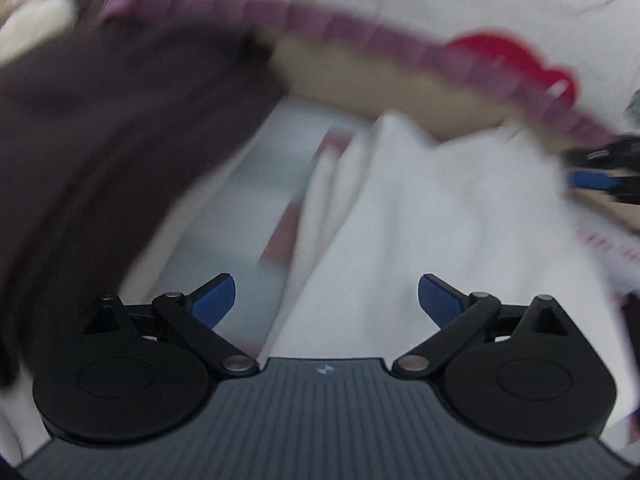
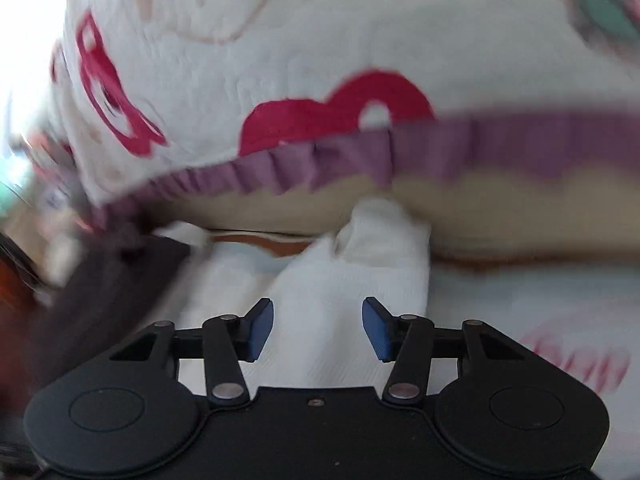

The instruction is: Fold clothes

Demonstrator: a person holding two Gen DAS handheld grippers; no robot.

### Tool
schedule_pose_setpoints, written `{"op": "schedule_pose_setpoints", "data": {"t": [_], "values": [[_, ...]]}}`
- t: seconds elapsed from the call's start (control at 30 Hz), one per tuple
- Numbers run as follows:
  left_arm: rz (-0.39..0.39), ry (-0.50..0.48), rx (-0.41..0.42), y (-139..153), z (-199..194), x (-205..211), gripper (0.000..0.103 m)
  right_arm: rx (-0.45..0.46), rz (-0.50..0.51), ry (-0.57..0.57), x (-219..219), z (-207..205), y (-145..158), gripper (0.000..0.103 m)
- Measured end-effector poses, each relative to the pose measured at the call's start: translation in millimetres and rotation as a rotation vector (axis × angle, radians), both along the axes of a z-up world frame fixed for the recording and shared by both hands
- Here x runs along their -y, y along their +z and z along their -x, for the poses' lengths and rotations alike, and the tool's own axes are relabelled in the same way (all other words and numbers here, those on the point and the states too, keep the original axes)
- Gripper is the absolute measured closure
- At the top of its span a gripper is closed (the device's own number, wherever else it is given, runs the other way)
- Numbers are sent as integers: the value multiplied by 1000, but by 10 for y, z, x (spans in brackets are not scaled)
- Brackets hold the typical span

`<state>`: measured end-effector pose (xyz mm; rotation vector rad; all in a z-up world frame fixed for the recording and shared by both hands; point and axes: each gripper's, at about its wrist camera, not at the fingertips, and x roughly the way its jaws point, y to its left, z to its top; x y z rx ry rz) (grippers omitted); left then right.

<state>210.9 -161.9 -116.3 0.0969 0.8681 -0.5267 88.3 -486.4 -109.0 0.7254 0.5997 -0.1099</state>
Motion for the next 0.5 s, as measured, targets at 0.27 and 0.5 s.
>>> {"op": "schedule_pose_setpoints", "data": {"t": [0.27, 0.5], "values": [[128, 161, -131, -178, 340, -659, 3, 39, -150, 139, -680, 912, -93, 46], [437, 233, -403, -264, 342, -930, 4, -33, -57, 167, -1211, 1317, -225, 46]]}}
